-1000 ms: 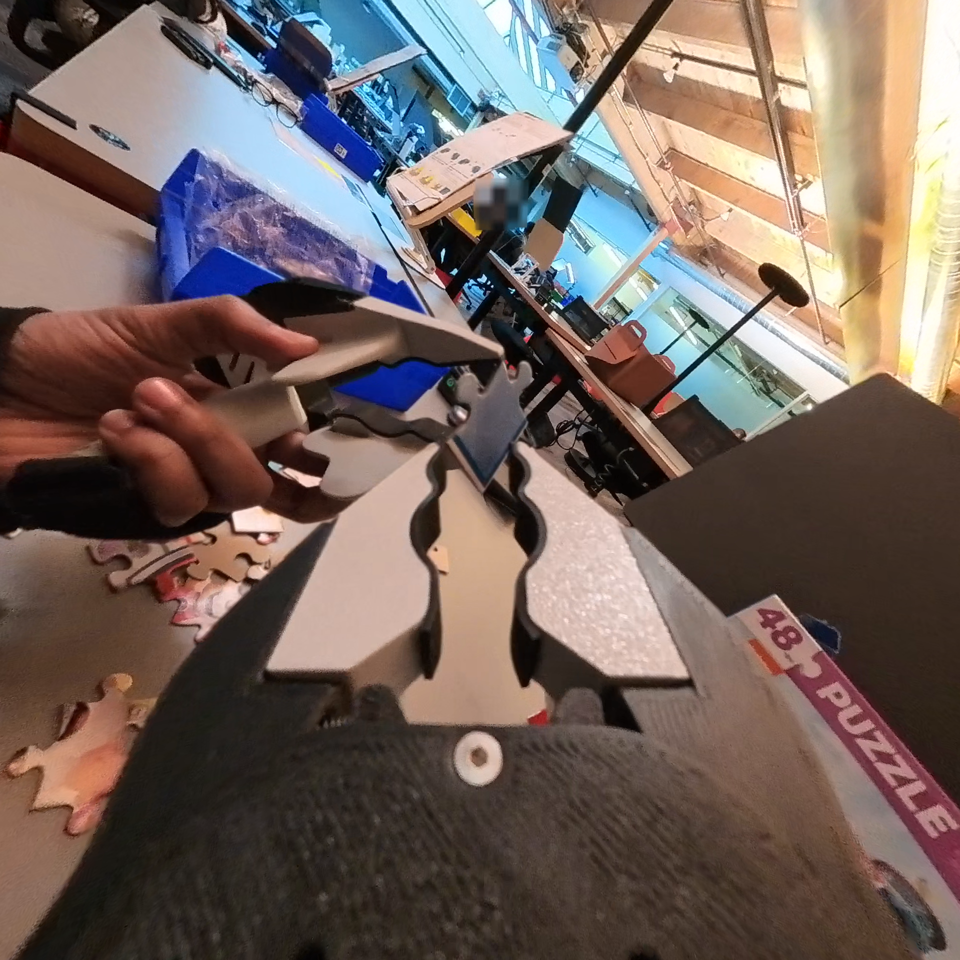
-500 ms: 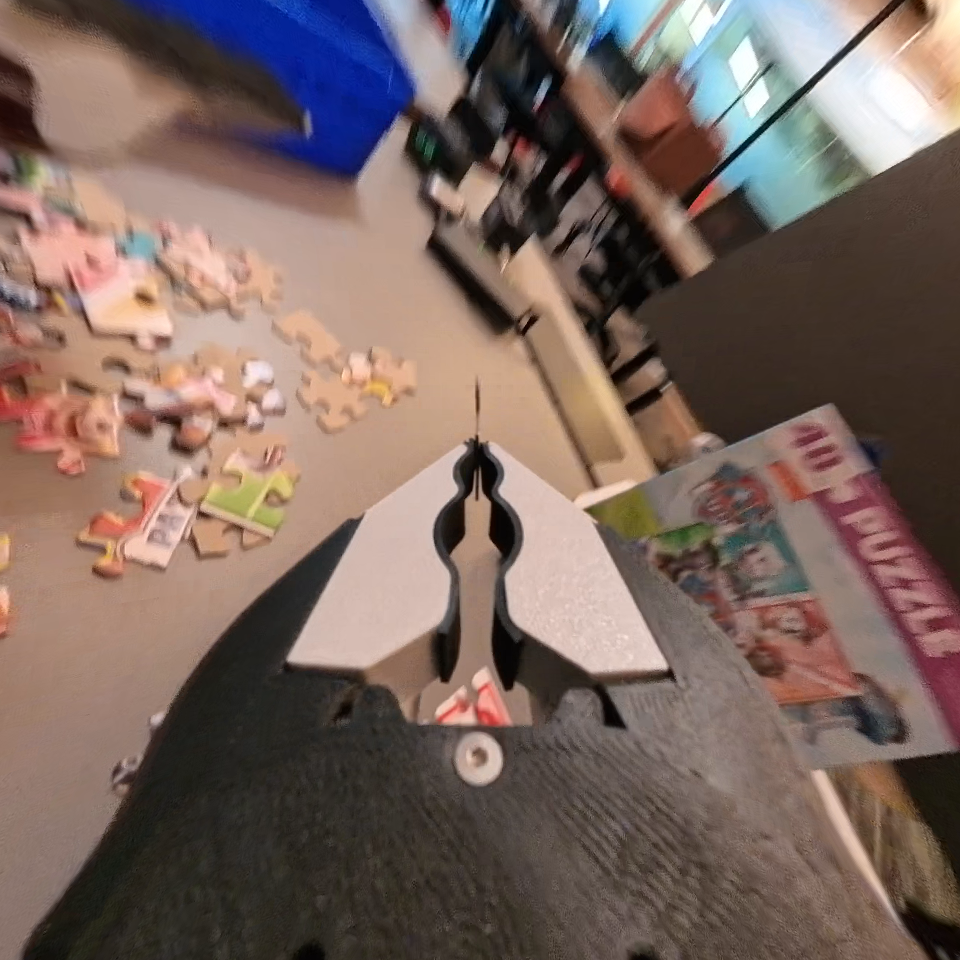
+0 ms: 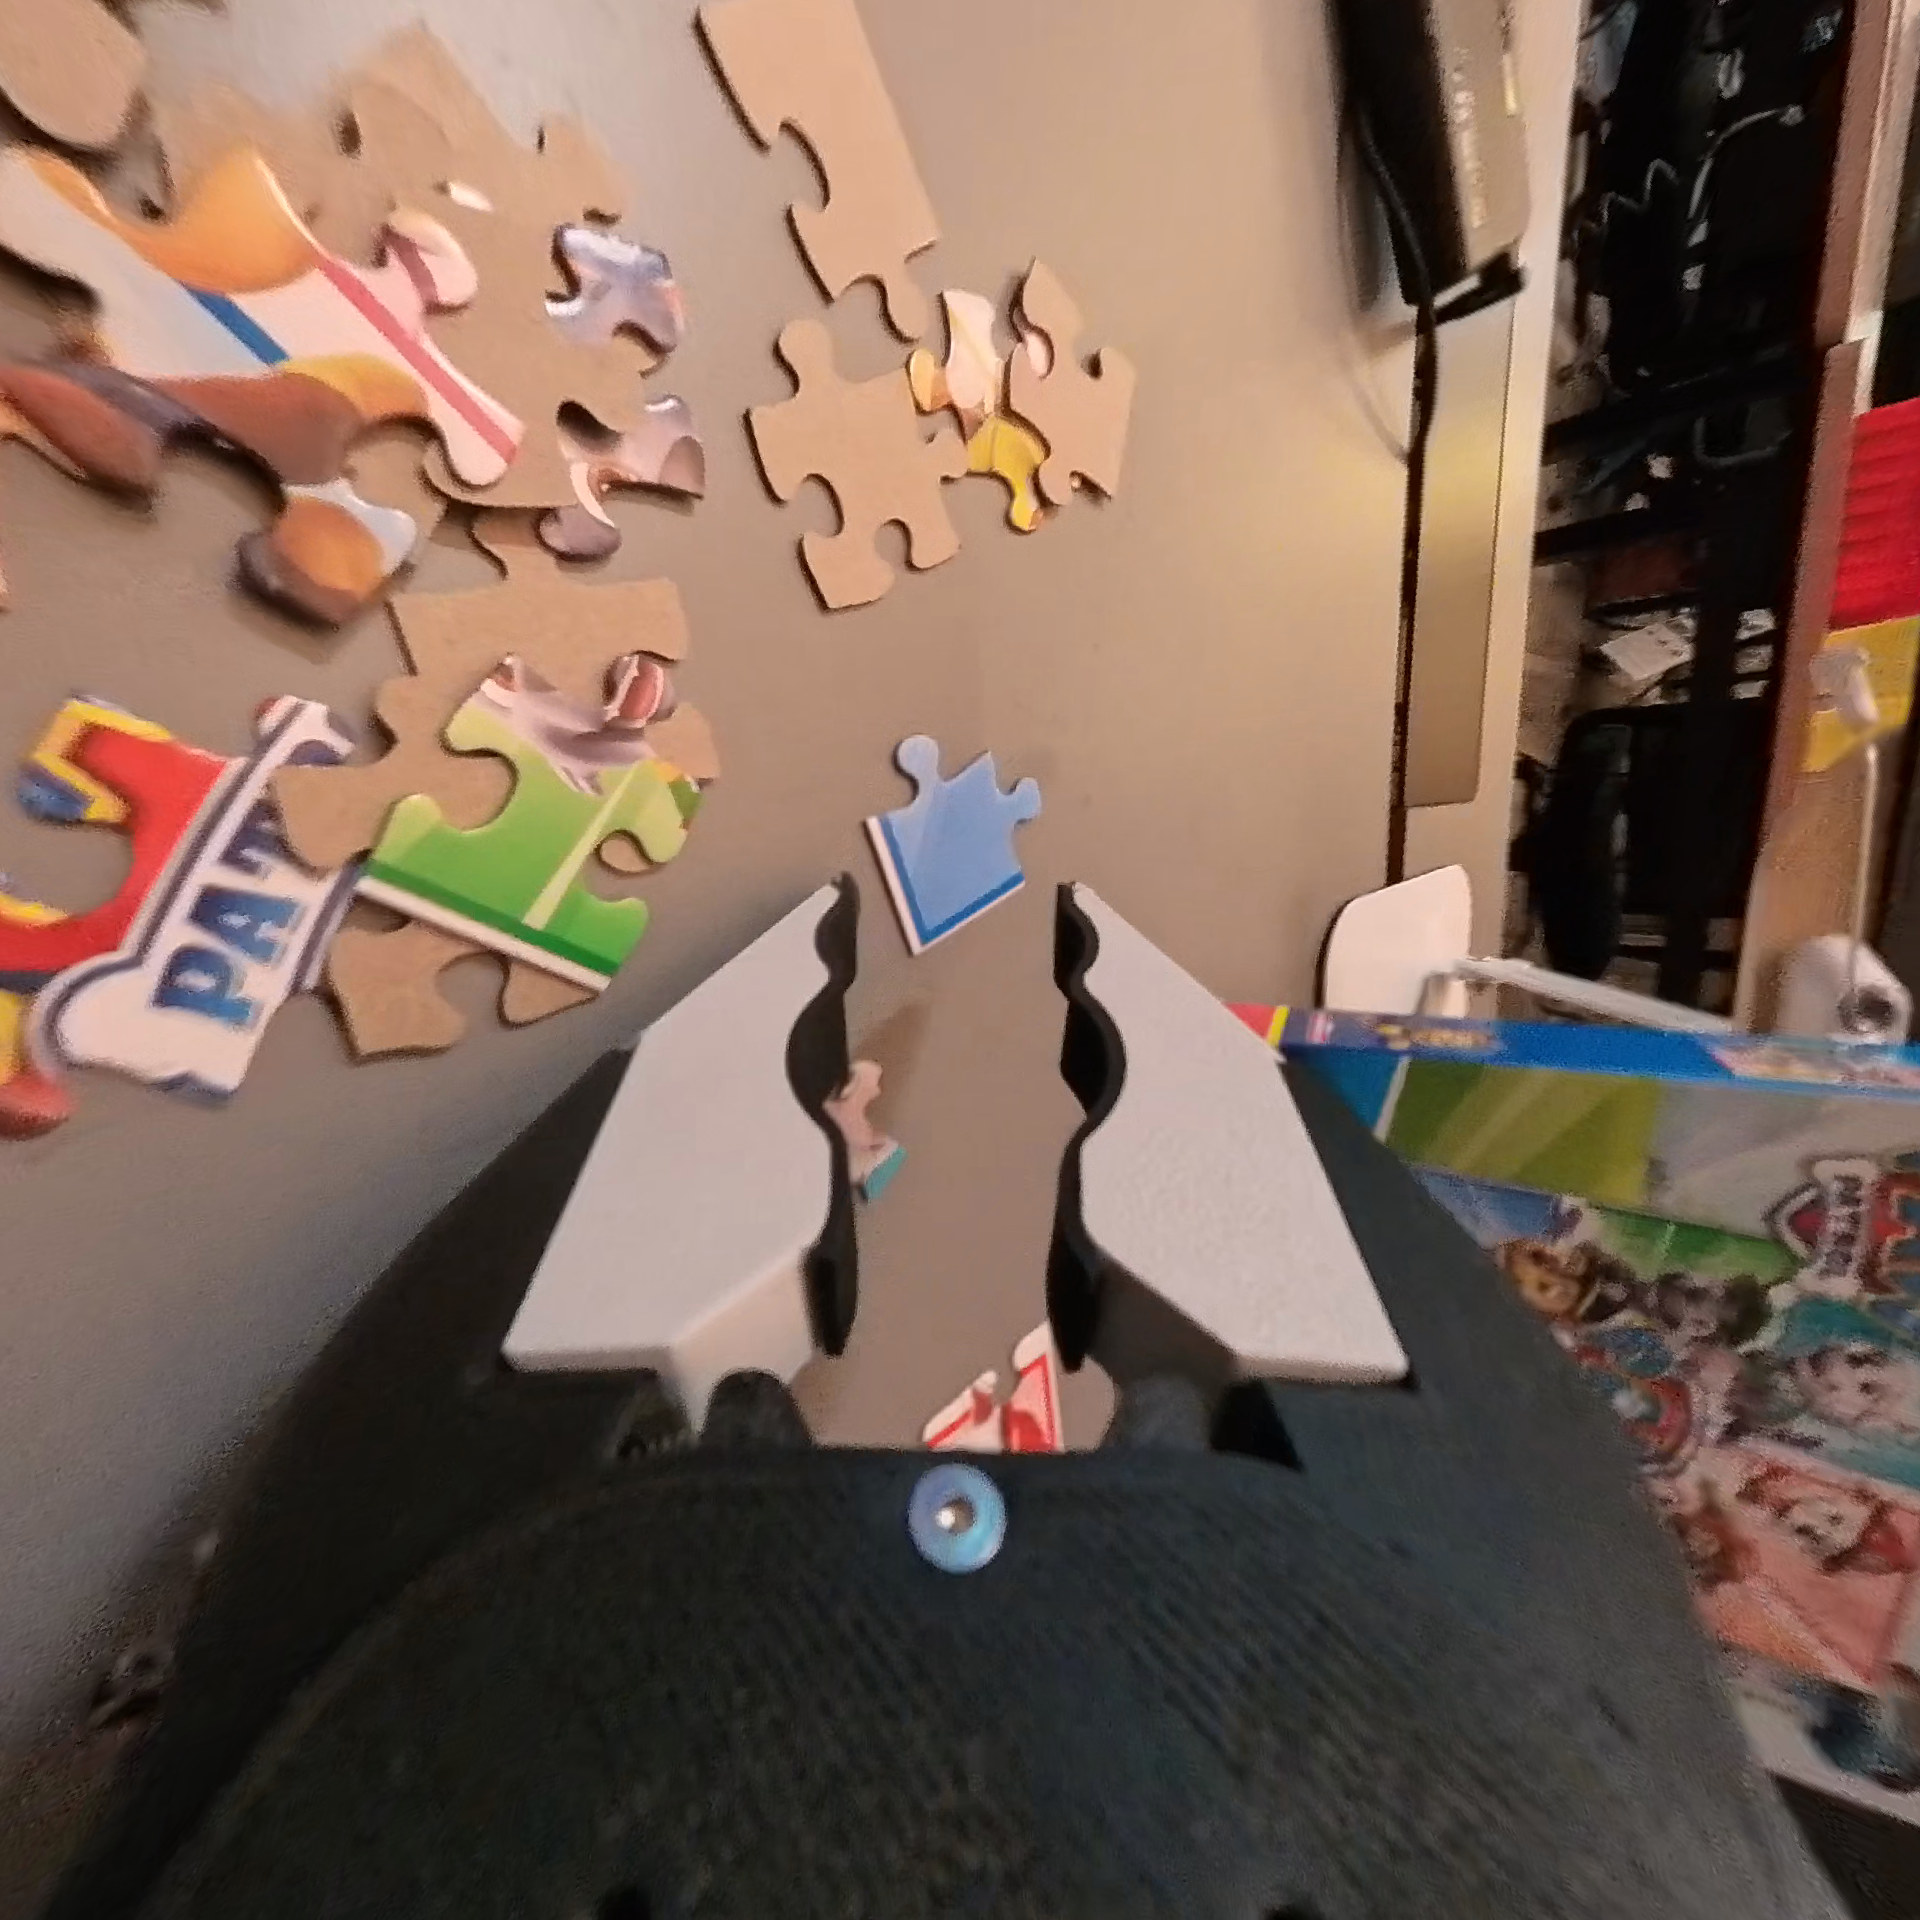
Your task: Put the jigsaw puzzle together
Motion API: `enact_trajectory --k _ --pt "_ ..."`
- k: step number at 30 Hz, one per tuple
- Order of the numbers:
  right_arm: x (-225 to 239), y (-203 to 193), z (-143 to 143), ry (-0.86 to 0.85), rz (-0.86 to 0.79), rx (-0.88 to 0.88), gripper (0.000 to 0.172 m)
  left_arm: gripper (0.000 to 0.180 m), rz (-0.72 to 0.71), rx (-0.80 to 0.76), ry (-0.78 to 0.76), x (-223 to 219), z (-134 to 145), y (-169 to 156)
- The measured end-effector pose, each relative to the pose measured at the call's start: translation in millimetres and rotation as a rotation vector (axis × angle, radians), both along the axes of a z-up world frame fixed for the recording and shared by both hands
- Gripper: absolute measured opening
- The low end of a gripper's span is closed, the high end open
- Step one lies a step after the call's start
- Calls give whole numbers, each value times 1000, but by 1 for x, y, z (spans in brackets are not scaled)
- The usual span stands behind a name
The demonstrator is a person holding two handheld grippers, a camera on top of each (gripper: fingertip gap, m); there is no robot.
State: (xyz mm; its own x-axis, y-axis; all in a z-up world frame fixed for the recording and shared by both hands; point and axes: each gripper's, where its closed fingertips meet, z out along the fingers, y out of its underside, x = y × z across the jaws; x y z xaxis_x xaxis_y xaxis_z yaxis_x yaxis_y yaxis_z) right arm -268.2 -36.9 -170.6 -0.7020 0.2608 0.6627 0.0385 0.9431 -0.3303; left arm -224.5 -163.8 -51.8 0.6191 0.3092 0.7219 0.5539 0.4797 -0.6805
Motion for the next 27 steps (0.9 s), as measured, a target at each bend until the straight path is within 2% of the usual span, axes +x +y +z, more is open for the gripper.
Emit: enact_trajectory --k 4,8,11,12,14,16,19,21,24,26,27 --pt "16 16 23 -49 -49 -207 37 48 0 -97 -33 -7 -11 -3" --pt "25 45 37 -73 -114 -342 36 51 -5 -359 -82 -31 -35 6" --pt "28 67 45 -13 -152 -376 34 51 50 -514 -54 -72 -30 21" --pt "26 80 51 42 -177 -353 31 53 38 -600 -61 -86 -37 29" --pt "23 117 71 159 -265 -320 26 59 16 -847 -111 -113 -72 38" --pt "31 151 100 231 -344 -395 26 59 -26 -1001 -116 -128 -100 47" --pt "54 209 141 358 -444 -486 23 59 -115 -1083 -148 -128 -121 57" --pt "71 245 158 449 -500 -486 17 59 -119 -1150 -183 -130 -133 51" --pt "86 270 162 487 -542 -520 15 57 -101 -1196 -204 -132 -141 47" --pt "86 270 158 472 -539 -571 16 56 -93 -1215 -209 -132 -141 46" --pt "84 266 156 467 -526 -591 16 48 -95 -1228 -204 -131 -141 46"
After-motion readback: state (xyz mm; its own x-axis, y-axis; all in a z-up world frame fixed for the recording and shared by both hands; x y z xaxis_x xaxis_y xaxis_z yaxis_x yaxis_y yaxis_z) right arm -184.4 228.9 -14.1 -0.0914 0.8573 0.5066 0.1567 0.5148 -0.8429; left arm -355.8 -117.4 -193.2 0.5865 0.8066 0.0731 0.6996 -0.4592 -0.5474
